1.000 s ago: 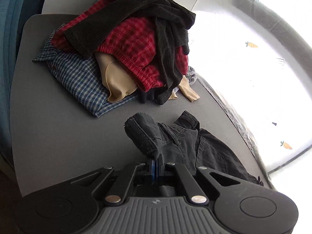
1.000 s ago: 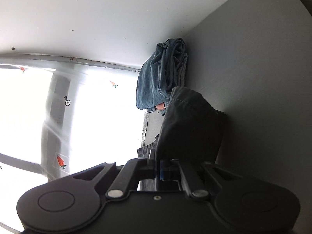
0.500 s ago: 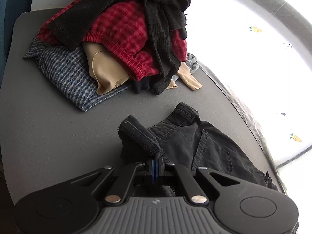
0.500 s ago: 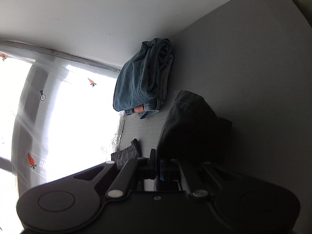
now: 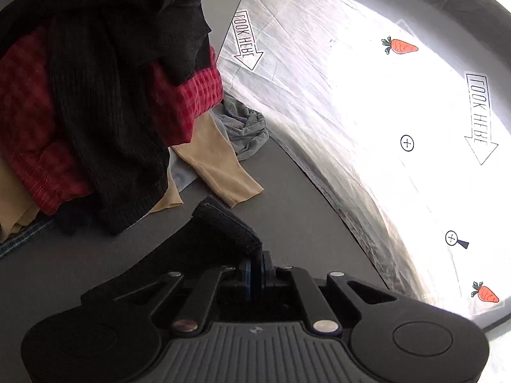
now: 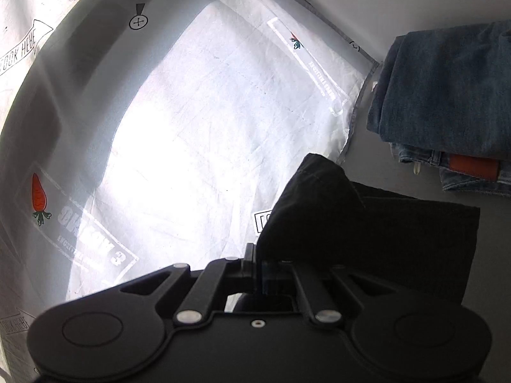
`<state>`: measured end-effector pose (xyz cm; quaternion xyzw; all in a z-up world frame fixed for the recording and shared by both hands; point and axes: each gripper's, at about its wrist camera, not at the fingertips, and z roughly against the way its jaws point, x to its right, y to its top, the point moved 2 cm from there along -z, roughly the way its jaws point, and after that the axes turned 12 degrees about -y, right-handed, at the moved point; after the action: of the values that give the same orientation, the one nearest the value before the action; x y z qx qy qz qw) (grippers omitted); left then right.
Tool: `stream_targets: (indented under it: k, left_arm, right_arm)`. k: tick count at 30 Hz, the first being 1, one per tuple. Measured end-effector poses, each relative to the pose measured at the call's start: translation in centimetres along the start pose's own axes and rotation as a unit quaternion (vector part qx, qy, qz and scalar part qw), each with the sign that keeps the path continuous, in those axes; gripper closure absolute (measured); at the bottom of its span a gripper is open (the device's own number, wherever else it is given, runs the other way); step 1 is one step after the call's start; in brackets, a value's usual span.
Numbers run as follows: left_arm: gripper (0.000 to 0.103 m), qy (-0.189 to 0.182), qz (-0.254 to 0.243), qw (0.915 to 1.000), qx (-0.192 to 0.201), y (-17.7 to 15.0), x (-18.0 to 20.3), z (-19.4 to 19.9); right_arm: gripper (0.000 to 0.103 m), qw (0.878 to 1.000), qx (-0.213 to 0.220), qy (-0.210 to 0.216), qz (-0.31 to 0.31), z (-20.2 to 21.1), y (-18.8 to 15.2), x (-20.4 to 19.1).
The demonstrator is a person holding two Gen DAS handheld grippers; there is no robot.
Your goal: Fold clothes
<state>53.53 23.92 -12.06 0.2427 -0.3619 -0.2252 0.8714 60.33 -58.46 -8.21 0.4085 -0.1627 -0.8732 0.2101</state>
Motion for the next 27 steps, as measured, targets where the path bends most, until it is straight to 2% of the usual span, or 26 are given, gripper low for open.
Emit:
stream_targets:
  k: [1,2,3,5,7,8,10,13,15,18,20,21,23,25,27]
  left_arm:
    - [0.087,0.018,0.004,0.9997,-0.015,0.1,0.1,-2.1]
    - [0.084,0.035,0.008,0.9989,-0.03,0.1,0.2,-4.1]
    - [0.079,0.035,0.012,0.9989,-0.028,-0.2,0.4,-5.0]
    - [0.073,0.023,0.004,0.9996,-0.014,-0.8,1.1,-5.9]
    - [0.061,0.012,-0.043,0.999,0.0,-1.6,2.3,-5.2]
    - [0.052,0.014,-0.069,0.9975,-0.001,-2.1,2.9,-5.0]
    - [0.05,0.01,-0.113,0.9934,-0.016,-3.1,4.0,-4.7]
    - [0.049,-0.023,-0.174,0.9828,-0.058,-5.6,6.6,-4.0]
    - [0.041,-0.051,-0.207,0.9735,-0.084,-7.5,8.2,-3.7]
    - [0.039,-0.08,-0.24,0.9585,-0.131,-11.0,10.2,-3.9]
    - [0.038,-0.079,-0.269,0.9468,-0.157,-13.2,11.2,-4.5]
    - [0.033,-0.074,-0.288,0.9406,-0.164,-14.2,11.7,-4.8]
    - [0.029,-0.051,-0.332,0.9268,-0.169,-16.0,12.4,-5.4]
    - [0.028,-0.038,-0.355,0.9187,-0.169,-16.9,12.6,-6.0]
    - [0.026,-0.03,-0.346,0.92,-0.182,-16.9,12.4,-6.7]
  right_arm:
    - [0.09,0.999,-0.02,-0.011,0.038,-3.4,-0.3,-2.1]
    - [0.072,0.996,-0.039,-0.03,0.071,-6.9,-0.7,-4.1]
    - [0.067,0.993,-0.053,-0.062,0.089,-10.3,-1.7,-5.5]
    - [0.067,0.988,-0.052,-0.083,0.122,-13.5,-4.0,-6.9]
    - [0.065,0.986,-0.046,-0.077,0.141,-14.1,-6.3,-7.0]
    - [0.059,0.985,-0.042,-0.075,0.152,-14.3,-7.4,-7.0]
    - [0.058,0.979,-0.038,-0.081,0.182,-13.9,-9.3,-6.1]
    - [0.058,0.969,-0.028,-0.112,0.218,-12.3,-11.7,-4.4]
    - [0.057,0.965,-0.015,-0.136,0.222,-10.9,-12.0,-2.4]
    - [0.056,0.965,0.001,-0.164,0.204,-8.3,-12.1,1.2]
    - [0.056,0.965,0.006,-0.181,0.191,-7.0,-12.0,3.6]
    - [0.056,0.965,0.007,-0.188,0.185,-6.5,-11.9,4.7]
    - [0.056,0.966,0.009,-0.188,0.177,-5.6,-11.7,6.5]
    - [0.06,0.967,0.016,-0.177,0.185,-5.3,-11.5,7.4]
    - [0.065,0.964,0.023,-0.167,0.205,-5.7,-11.3,7.9]
